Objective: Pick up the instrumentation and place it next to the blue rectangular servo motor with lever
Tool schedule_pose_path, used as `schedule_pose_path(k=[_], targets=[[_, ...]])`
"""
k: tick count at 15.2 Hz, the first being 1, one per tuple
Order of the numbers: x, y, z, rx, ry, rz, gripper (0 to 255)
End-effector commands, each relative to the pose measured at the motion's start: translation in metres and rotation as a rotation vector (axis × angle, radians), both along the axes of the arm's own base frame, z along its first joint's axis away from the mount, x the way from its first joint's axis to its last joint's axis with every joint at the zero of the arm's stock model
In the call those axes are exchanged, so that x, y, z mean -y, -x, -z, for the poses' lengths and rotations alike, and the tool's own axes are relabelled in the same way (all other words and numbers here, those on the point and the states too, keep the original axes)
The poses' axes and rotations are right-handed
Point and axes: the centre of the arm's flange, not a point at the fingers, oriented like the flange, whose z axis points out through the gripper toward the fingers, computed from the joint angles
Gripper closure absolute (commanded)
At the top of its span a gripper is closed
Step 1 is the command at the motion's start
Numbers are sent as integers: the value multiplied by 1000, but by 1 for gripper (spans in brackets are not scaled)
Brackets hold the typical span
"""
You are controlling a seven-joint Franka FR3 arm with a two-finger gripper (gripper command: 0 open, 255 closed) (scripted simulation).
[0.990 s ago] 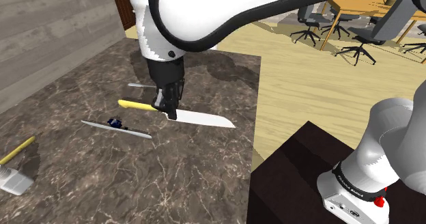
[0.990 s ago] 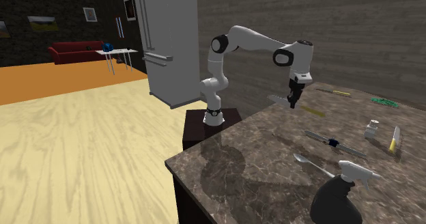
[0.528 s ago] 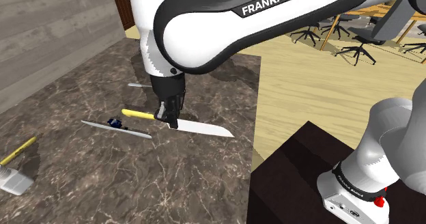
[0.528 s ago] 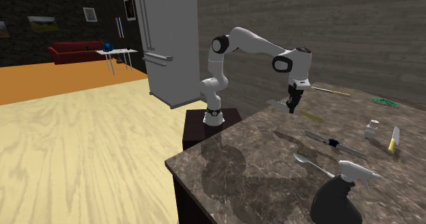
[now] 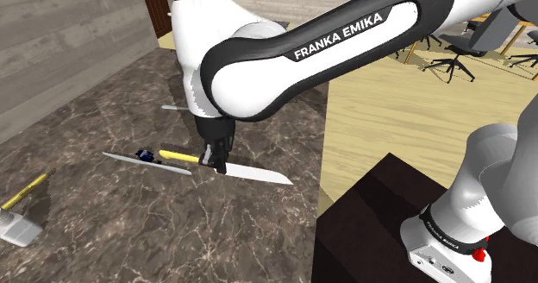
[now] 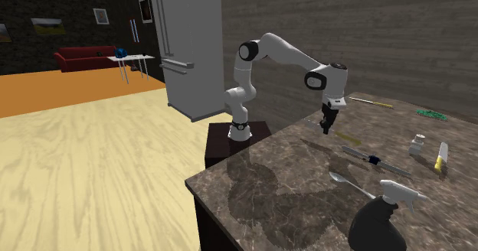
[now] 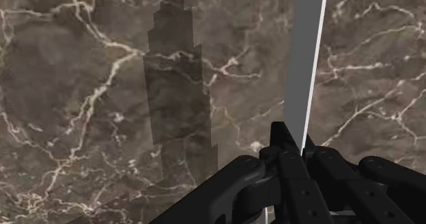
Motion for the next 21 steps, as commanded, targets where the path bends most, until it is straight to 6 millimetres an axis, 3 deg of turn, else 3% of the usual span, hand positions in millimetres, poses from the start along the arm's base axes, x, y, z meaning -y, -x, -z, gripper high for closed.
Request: schedule_pose_path(k=[1, 4, 11, 12, 17, 21], targets=[[0, 0, 12, 0, 0, 0, 255], [0, 0, 28, 0, 0, 0, 255], [0, 0, 28, 0, 0, 0, 255], [0, 0, 28, 0, 0, 0, 0], [0, 0, 28, 0, 0, 0, 0], [4, -3, -21, 0, 0, 0, 0]])
